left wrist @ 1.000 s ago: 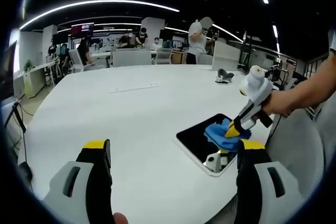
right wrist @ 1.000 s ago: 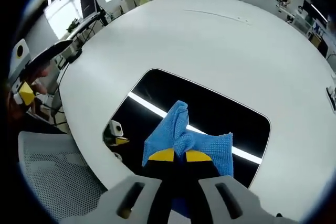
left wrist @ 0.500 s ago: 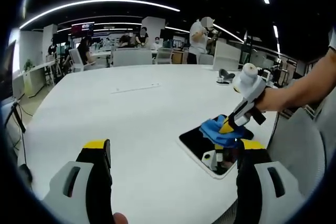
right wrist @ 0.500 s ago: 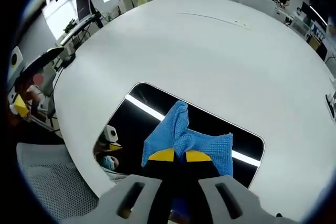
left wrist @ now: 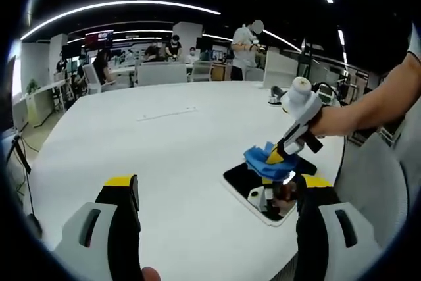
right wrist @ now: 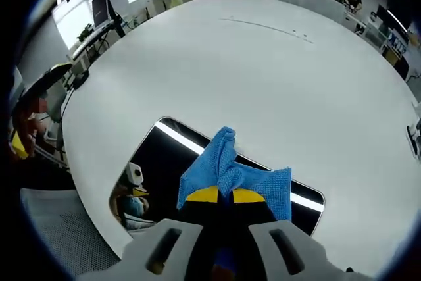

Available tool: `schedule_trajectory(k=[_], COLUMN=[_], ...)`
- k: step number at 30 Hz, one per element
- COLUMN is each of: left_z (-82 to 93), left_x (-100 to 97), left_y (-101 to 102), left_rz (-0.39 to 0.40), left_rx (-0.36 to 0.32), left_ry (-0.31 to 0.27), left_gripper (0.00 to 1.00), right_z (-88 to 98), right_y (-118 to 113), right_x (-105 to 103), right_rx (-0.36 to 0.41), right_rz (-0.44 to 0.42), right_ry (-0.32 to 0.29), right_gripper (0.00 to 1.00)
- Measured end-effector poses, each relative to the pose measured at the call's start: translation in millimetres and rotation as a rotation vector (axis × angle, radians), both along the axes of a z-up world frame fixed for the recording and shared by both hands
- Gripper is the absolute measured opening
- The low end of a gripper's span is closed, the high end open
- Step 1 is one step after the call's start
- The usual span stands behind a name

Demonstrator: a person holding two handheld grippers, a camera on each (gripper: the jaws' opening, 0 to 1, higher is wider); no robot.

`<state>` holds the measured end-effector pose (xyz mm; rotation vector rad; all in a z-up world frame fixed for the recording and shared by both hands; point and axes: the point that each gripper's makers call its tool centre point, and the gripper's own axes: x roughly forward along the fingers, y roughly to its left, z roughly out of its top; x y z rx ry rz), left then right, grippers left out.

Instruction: Wipe the mirror surface with the cleaning cloth until all visible marks leave the cleaned area.

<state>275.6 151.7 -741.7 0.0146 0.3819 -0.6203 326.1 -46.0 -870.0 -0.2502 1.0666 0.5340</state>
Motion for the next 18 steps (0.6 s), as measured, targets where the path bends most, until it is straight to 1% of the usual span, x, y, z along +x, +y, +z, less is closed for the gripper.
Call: schedule_trajectory(k=[3, 5, 7, 11, 18], left_z=[1.9, 1.3, 1.9, 6.4, 7.3], left_x=[0.8, -0.6, 0.2, 1.0, 1.9], left_y=[1, -1, -1, -1, -1], left_rz=[0.007, -0.003, 0.001, 0.015, 0.023], left_rx=[-0.018, -0.019, -0.019, -0.048, -0.053], left_ry=[0.0, 0.014, 0.014, 0.008, 0.004], left_gripper=[0.99, 0.99, 0.99, 0.99, 0.99], right_z=[1.9, 1.2, 1.7, 1.1, 1.9], right_y=[1, 1, 1, 2, 3], right_x=[3, 6, 7, 9, 14], right_rx=[-0.001, -0.001, -0.001, 0.0, -0.002], right_rz=[-0.001, -0.002, -0.003, -0.004, -0.006], right_ry=[-0.001, -0.001, 0.0, -0.001, -0.004], right_gripper=[0.0, 0.0, 0.0, 0.0, 0.0])
